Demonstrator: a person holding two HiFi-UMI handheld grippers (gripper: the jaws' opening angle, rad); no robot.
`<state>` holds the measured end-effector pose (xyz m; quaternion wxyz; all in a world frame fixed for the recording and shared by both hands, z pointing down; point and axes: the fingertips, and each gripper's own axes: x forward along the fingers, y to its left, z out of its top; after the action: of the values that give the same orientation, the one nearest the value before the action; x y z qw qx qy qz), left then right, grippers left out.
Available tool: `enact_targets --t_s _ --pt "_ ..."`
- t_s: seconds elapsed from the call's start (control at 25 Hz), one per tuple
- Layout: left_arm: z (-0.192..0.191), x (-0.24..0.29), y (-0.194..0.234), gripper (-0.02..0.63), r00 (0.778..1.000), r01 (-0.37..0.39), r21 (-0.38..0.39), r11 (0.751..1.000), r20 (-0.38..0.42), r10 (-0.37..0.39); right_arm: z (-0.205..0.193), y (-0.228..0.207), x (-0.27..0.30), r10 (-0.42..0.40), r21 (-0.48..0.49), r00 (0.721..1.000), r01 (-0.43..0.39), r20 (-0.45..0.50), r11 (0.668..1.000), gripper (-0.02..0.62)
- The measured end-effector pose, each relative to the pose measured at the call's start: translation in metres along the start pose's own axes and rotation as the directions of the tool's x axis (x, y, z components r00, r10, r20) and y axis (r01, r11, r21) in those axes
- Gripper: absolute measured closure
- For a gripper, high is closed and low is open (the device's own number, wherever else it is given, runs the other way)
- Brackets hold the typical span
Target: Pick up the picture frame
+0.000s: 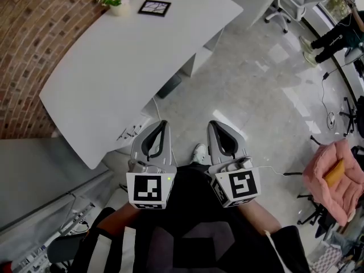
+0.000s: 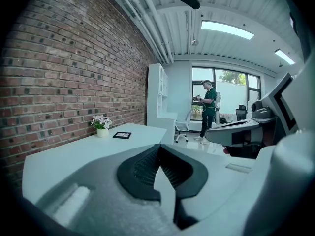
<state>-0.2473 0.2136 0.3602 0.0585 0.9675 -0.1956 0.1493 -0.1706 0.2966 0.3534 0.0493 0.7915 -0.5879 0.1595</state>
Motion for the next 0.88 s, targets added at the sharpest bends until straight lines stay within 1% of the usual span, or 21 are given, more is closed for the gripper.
enact_targets --t_s 0.24,0.4,0.52,0.64,0.88 --pt "0.01 0.016 -0.022 0.609 1.0 -0.023 -0.01 1.0 0.013 0.023 0.014 -0.022 -0.006 0.032 -0.02 0.999 -0.031 0.025 0.999 0.594" --pt "0.012 0.028 -0.041 0.609 0.999 -0.043 -0.019 0.999 0.02 0.043 0.009 -0.051 -0.014 0.043 -0.033 0.999 -0.043 0.016 0.999 0.594" --pt "0.014 0.036 -0.057 0.609 0.999 -0.048 -0.031 0.998 0.011 0.048 0.014 -0.064 -0.018 0.061 -0.007 0.998 -0.061 0.025 0.998 0.594" --pt "0.015 0.044 -0.067 0.609 0.999 -0.047 -0.019 0.999 -0.002 0.047 0.01 -0.078 -0.02 0.068 0.003 0.998 -0.068 0.019 0.998 0.594" --pt "0.024 0.065 -0.067 0.609 0.999 -0.036 0.006 0.999 -0.005 0.036 0.008 -0.095 -0.007 0.064 0.024 0.998 -0.065 0.008 0.998 0.594"
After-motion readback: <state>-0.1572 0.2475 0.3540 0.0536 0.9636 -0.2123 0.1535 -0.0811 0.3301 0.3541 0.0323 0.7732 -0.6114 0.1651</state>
